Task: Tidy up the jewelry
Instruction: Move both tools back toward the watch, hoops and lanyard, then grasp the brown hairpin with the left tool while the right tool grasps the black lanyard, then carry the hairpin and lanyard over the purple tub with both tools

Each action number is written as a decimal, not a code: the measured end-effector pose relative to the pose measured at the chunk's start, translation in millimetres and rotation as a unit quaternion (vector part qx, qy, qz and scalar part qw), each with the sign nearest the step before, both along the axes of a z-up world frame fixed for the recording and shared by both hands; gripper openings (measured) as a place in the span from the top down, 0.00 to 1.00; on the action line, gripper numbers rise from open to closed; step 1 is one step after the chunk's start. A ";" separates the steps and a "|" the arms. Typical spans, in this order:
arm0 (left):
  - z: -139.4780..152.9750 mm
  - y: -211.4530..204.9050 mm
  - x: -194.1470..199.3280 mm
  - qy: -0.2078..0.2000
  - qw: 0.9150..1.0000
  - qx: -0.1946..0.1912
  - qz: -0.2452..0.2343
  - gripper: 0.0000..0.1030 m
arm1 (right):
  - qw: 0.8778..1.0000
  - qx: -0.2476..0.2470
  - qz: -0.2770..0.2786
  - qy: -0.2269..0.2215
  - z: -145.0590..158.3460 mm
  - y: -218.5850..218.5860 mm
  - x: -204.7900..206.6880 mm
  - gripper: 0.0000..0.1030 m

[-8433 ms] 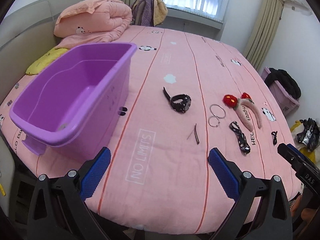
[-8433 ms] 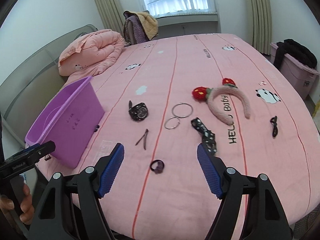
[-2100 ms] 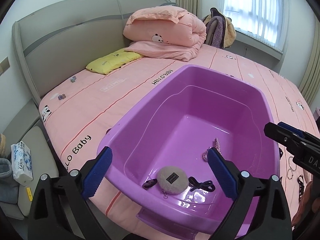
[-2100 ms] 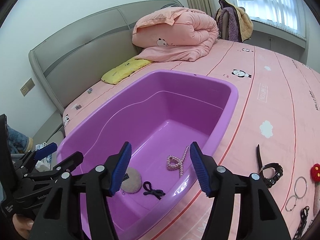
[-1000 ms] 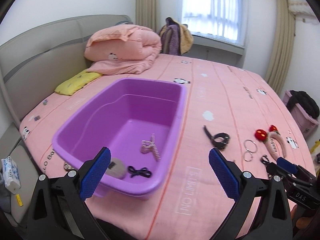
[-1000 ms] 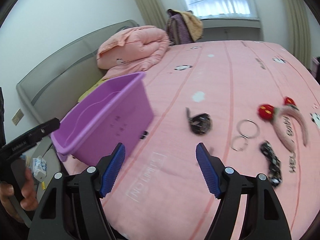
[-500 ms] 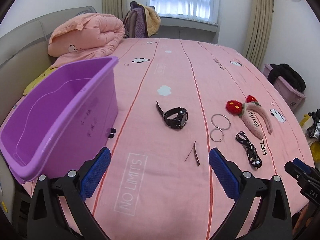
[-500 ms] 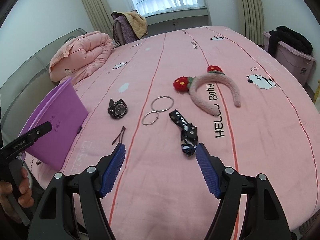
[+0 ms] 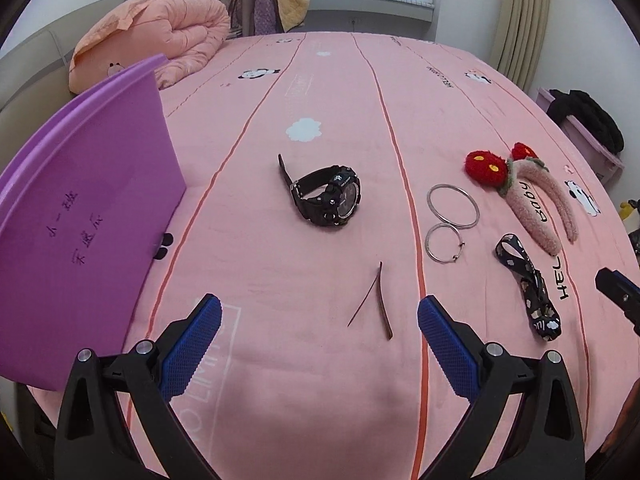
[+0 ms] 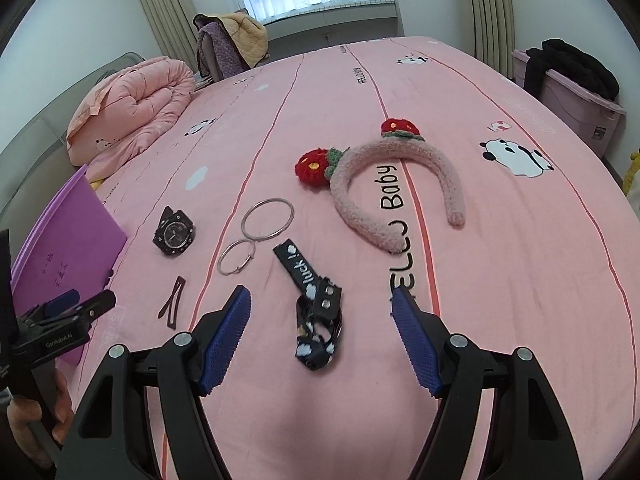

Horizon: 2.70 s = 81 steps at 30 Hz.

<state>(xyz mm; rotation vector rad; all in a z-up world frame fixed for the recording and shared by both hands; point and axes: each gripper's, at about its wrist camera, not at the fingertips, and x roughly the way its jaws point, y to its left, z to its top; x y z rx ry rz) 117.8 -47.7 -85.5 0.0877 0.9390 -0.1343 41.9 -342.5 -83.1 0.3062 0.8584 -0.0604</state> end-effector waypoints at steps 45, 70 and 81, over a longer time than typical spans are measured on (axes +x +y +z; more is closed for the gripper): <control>-79.2 -14.4 38.5 0.061 0.998 -0.029 0.009 0.56 | 0.992 -0.087 0.031 0.086 -81.5 47.4 47.9 0.74; -5.0 20.5 -38.8 0.015 0.998 -0.050 -0.023 0.83 | 0.998 -0.048 0.030 0.028 -10.0 62.7 -28.0 0.77; 44.6 56.9 -75.9 -0.040 0.997 -0.064 -0.018 0.83 | 0.996 -0.058 0.057 -0.018 43.8 103.2 -49.2 0.77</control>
